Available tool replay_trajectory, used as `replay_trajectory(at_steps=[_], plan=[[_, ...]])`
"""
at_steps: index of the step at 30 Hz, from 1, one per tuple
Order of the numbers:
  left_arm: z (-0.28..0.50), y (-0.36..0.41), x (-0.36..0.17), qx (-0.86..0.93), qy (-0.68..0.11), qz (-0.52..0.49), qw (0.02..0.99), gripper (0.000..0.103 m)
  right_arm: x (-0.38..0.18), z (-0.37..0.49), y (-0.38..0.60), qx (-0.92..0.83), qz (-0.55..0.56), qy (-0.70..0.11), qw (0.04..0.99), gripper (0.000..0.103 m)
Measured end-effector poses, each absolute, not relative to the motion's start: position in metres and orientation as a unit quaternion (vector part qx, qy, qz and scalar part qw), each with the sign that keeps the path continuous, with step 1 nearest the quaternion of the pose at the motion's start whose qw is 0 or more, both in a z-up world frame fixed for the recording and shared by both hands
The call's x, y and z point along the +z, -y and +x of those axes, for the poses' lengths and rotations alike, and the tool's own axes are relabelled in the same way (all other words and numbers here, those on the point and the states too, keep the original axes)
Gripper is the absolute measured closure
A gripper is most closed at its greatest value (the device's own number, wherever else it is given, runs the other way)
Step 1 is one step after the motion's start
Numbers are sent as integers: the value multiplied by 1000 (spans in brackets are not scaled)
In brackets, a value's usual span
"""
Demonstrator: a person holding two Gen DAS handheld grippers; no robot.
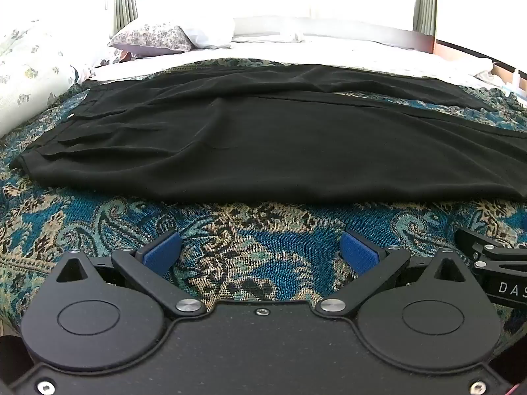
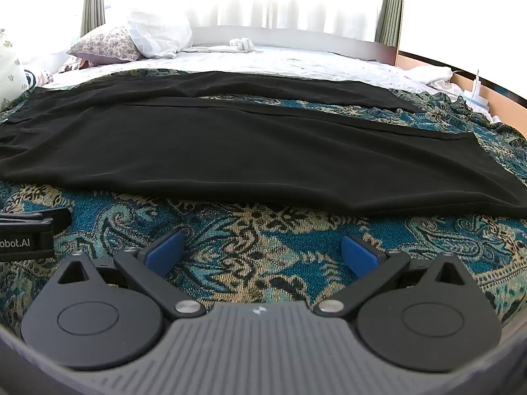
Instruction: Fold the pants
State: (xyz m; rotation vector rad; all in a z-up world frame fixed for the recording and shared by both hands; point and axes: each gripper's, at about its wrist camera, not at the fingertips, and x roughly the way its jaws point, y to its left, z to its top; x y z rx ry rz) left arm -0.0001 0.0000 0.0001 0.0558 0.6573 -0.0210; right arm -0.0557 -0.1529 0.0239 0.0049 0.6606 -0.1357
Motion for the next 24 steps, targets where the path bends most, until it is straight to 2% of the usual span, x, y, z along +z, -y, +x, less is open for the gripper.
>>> replay_trajectory(at_steps=[24], plan=[[0,0,0,-11,-328,25,944,0,26,-59,152,-59,7,-334,941,0]])
